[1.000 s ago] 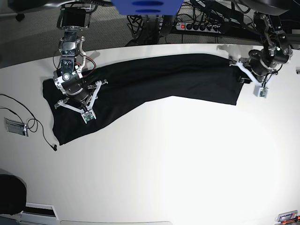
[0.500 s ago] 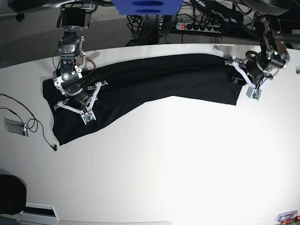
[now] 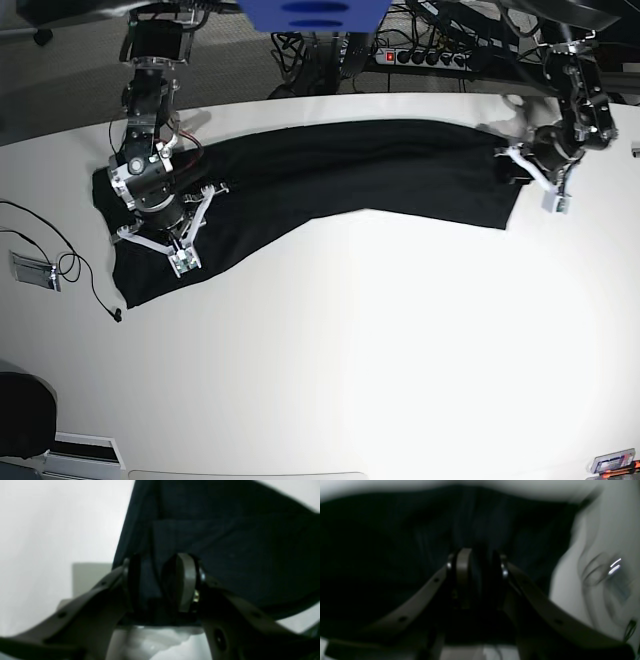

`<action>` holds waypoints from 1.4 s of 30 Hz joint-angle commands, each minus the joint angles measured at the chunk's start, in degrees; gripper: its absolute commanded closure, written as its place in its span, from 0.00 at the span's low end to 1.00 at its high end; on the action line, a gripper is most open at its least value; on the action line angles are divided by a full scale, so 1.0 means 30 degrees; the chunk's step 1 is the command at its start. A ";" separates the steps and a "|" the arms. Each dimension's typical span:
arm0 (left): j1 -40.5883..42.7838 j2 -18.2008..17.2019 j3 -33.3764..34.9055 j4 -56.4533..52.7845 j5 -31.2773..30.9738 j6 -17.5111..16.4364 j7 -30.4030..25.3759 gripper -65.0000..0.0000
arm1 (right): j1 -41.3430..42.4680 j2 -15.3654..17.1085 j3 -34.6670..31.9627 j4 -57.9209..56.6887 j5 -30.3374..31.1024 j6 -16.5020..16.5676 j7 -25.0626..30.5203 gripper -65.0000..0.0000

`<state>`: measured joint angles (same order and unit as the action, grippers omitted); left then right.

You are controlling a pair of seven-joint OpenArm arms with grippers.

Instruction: Fold the T-shirt properly

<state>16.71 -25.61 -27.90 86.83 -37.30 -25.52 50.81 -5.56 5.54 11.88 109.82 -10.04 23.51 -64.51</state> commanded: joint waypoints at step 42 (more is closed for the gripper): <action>-0.3680 -0.6718 -0.1117 -0.4048 -0.7303 -0.2761 0.3475 0.39 | 0.4184 -0.4763 -0.7491 0.1152 -0.0095 0.2347 -0.2277 0.79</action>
<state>5.89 -44.34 -30.81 73.89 -58.50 -33.69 61.41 6.07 -8.25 -10.59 112.25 -10.96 30.46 -72.25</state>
